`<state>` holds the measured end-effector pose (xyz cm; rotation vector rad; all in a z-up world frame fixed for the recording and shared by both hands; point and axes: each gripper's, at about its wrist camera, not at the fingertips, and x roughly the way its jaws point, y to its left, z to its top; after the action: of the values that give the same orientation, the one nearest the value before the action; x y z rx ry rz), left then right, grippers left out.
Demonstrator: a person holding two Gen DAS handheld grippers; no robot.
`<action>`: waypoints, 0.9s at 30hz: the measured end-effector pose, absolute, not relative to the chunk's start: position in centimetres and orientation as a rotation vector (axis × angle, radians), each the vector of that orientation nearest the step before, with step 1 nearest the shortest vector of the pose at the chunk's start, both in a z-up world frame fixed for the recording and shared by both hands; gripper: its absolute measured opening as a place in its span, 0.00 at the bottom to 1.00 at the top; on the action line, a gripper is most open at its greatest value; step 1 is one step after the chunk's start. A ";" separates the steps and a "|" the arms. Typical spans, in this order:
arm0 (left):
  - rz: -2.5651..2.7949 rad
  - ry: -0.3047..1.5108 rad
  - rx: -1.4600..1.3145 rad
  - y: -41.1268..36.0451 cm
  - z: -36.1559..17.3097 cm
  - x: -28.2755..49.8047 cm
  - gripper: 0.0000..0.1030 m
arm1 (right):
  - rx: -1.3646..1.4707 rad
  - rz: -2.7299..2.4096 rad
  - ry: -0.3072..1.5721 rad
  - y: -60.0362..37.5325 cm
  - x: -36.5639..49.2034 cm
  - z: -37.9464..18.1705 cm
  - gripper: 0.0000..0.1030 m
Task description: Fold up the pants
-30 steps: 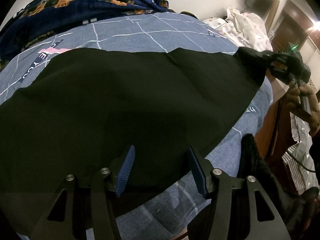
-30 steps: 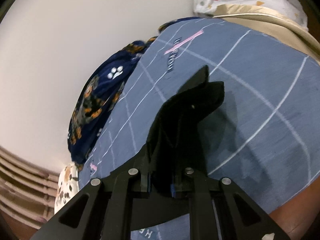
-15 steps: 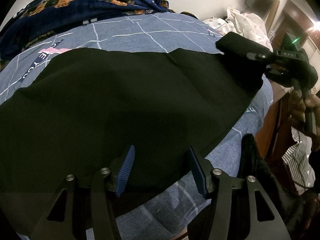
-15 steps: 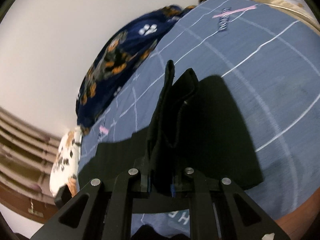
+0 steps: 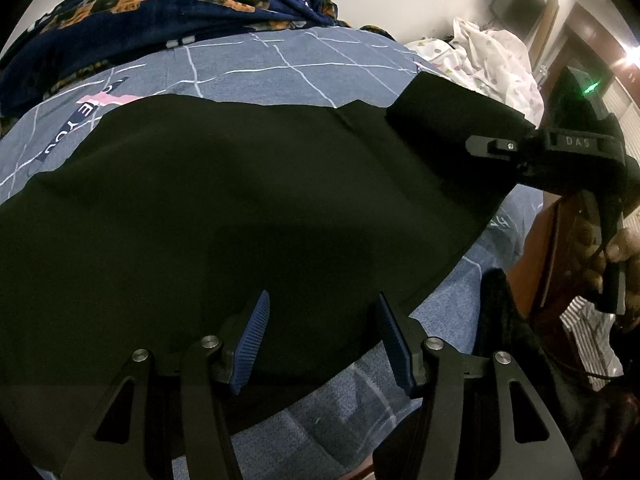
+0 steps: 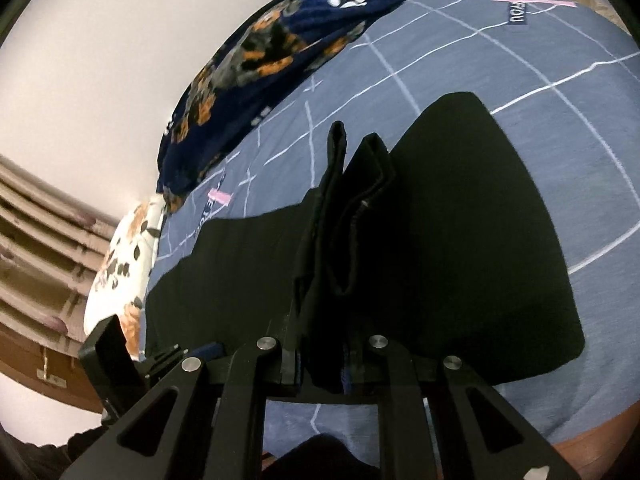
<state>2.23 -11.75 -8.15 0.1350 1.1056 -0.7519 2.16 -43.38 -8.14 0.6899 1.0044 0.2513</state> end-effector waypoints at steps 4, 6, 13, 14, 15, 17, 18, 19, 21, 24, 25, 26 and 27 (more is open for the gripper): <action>-0.753 1.104 0.133 -11.7 -8.2 2.2 0.55 | 0.676 0.263 1.018 -42.4 2.3 -8.4 0.14; -0.752 1.103 0.135 -11.7 -8.2 2.3 0.55 | 0.670 0.266 1.022 -42.1 2.3 -8.5 0.14; -0.753 1.104 0.133 -11.7 -8.2 2.2 0.55 | 0.621 0.279 1.036 -40.9 2.7 -8.6 0.14; -0.753 1.103 0.134 -11.7 -8.2 2.2 0.55 | 0.615 0.282 1.038 -40.7 2.7 -8.6 0.14; -0.752 1.103 0.134 -11.7 -8.2 2.2 0.55 | 0.610 0.287 1.040 -40.5 2.8 -8.6 0.14; -0.752 1.103 0.135 -11.7 -8.2 2.2 0.55 | 0.601 0.298 1.045 -39.9 2.9 -8.7 0.15; -0.753 1.103 0.134 -11.7 -8.2 2.2 0.55 | 0.600 0.303 1.049 -39.7 3.0 -8.8 0.15; -0.753 1.103 0.133 -11.7 -8.2 2.2 0.55 | 0.601 0.309 1.053 -39.5 3.0 -8.9 0.16; -0.753 1.102 0.133 -11.7 -8.2 2.2 0.55 | 0.601 0.316 1.059 -39.1 3.0 -9.1 0.16; -0.755 1.101 0.132 -11.7 -8.2 2.3 0.55 | 0.602 0.327 1.068 -38.7 3.2 -9.4 0.17; -0.754 1.101 0.133 -11.7 -8.2 2.2 0.55 | 0.604 0.332 1.069 -38.6 3.2 -9.4 0.18; -0.755 1.100 0.132 -11.7 -8.2 2.2 0.55 | 0.606 0.336 1.070 -38.5 3.2 -9.4 0.19; -0.756 1.100 0.132 -11.7 -8.1 2.3 0.55 | 0.607 0.340 1.071 -38.4 3.3 -9.5 0.23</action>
<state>2.25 -11.67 -8.14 0.1322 1.0995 -0.7558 3.26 -38.43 -9.49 0.6070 1.0713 0.3402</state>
